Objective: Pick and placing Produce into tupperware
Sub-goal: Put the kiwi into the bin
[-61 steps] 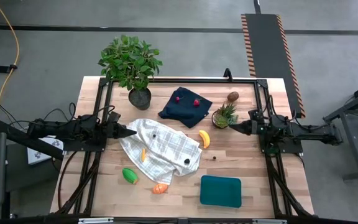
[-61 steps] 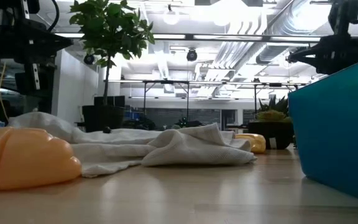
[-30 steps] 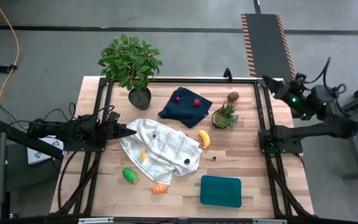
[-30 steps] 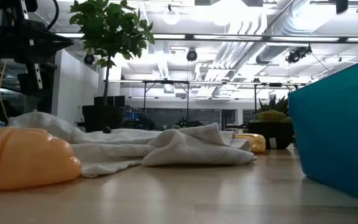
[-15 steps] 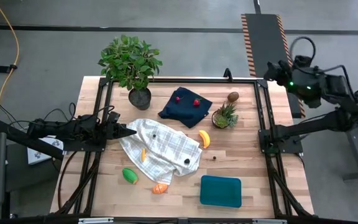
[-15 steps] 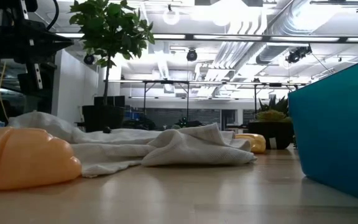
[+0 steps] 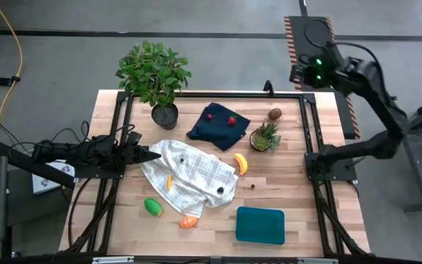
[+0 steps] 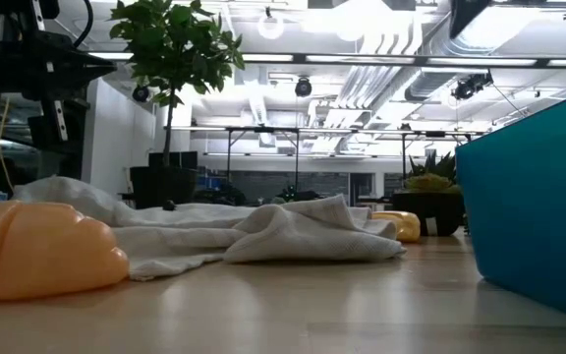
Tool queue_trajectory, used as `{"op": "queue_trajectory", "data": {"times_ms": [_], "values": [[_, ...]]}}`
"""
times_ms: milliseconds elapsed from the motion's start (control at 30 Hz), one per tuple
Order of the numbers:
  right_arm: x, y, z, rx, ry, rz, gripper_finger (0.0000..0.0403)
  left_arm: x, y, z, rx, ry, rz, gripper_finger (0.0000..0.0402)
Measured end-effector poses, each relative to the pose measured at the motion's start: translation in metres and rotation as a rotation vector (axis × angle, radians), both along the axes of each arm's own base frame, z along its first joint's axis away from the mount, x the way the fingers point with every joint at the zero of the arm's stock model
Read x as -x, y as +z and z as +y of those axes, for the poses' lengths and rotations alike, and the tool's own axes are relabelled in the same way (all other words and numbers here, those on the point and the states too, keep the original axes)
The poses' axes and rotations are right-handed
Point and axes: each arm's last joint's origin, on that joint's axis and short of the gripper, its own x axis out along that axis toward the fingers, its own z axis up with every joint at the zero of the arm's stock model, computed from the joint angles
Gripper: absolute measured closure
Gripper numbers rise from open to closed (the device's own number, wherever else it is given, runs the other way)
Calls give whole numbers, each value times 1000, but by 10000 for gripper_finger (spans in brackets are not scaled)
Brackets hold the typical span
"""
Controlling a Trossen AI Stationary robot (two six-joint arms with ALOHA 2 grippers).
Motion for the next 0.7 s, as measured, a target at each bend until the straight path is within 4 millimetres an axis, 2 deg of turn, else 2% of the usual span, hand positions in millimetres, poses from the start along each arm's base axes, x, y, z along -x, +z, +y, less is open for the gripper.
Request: {"op": "queue_trajectory", "data": {"times_ms": [167, 300, 433, 700], "values": [[-9, -21, -40, -137, 30, 97, 402, 0, 0, 0, 0, 0, 0, 401], [-21, -39, -64, -204, 80, 209, 402, 0, 0, 0, 0, 0, 0, 401], [-36, -59, -83, -285, 156, 288, 402, 0, 0, 0, 3, 0, 0, 401], [-56, -96, -115, -406, 109, 347, 402, 0, 0, 0, -22, 1, 1, 401]]}}
